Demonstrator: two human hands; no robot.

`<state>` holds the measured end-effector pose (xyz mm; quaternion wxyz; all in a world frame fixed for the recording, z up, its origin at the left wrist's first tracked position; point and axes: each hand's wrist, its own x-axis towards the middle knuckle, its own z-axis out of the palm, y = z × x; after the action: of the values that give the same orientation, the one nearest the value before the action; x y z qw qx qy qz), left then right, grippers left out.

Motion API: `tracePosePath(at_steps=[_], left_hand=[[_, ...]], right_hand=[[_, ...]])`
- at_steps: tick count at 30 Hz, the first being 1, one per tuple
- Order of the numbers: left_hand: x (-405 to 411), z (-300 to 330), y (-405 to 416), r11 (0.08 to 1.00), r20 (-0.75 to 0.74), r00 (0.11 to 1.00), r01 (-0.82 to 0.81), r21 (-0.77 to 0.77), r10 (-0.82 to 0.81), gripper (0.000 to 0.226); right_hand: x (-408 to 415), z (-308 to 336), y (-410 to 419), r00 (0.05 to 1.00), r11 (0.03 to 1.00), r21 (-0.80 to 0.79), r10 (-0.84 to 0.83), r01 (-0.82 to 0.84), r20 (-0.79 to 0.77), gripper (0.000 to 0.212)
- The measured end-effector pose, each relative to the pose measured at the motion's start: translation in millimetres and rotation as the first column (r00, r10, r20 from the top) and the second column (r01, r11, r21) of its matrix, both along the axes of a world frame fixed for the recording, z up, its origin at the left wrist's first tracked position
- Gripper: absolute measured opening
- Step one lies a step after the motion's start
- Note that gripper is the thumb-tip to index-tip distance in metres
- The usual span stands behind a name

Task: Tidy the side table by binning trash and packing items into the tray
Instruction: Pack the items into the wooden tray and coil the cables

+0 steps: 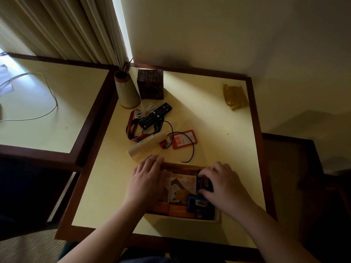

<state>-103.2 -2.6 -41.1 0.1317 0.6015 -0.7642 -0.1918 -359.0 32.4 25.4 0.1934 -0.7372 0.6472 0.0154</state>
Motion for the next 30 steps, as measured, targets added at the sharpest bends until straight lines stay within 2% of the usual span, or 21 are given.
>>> tracePosePath(at_steps=[3,6,10,13,15,18,20,24,26,28,30], left_hand=[[0.6,-0.1,-1.5,1.000,-0.008,1.000,-0.006,-0.002,0.006,0.058],[1.1,2.7,-3.4,1.000,-0.032,0.999,-0.018,0.017,0.018,0.056],[5.6,8.2,-8.4,0.997,-0.155,0.985,-0.068,0.023,0.070,0.042],[17.2,16.4,-35.5,0.968,-0.294,0.922,-0.243,0.067,0.251,0.029],[32.7,11.8,-64.9,0.947,-0.181,0.930,-0.310,0.088,0.321,0.031],[55.3,-1.2,-96.7,0.931,0.130,0.955,-0.291,0.221,0.267,0.052],[63.1,-7.0,-103.0,0.928,0.185,0.965,-0.233,0.292,0.184,0.055],[74.4,-12.2,-99.4,0.966,0.178,0.980,-0.127,0.224,0.088,0.053],[80.8,-16.7,-95.9,0.960,0.142,0.984,-0.144,0.240,0.112,0.050],[80.4,-13.5,-91.1,0.910,-0.013,0.965,-0.244,0.336,0.263,0.043],[76.2,1.6,-80.6,0.845,-0.222,0.863,-0.337,0.415,0.453,0.042]], right_hand=[[-0.7,-7.1,-15.7,0.991,0.996,-0.071,-0.043,0.052,0.123,0.049],[4.2,-28.0,-23.4,0.978,0.995,0.042,-0.094,0.087,0.185,0.053],[8.4,-50.2,-21.5,0.984,0.992,0.030,-0.128,0.125,0.125,0.050],[10.8,-55.9,-19.5,0.982,0.989,-0.011,-0.146,0.149,0.119,0.049],[10.7,-59.1,-18.4,0.982,0.988,-0.035,-0.147,0.152,0.122,0.051],[10.4,-63.0,-17.5,0.982,0.986,-0.064,-0.146,0.155,0.118,0.052],[10.6,-64.6,-17.6,0.982,0.984,-0.085,-0.147,0.157,0.118,0.049],[11.2,-67.2,-16.8,0.977,0.977,-0.111,-0.167,0.182,0.132,0.048],[12.2,-67.0,-16.2,0.975,0.974,-0.124,-0.169,0.187,0.142,0.046],[11.6,-66.5,-16.0,0.974,0.974,-0.132,-0.165,0.186,0.155,0.046],[10.4,-67.2,-16.0,0.970,0.971,-0.143,-0.165,0.191,0.179,0.047]])
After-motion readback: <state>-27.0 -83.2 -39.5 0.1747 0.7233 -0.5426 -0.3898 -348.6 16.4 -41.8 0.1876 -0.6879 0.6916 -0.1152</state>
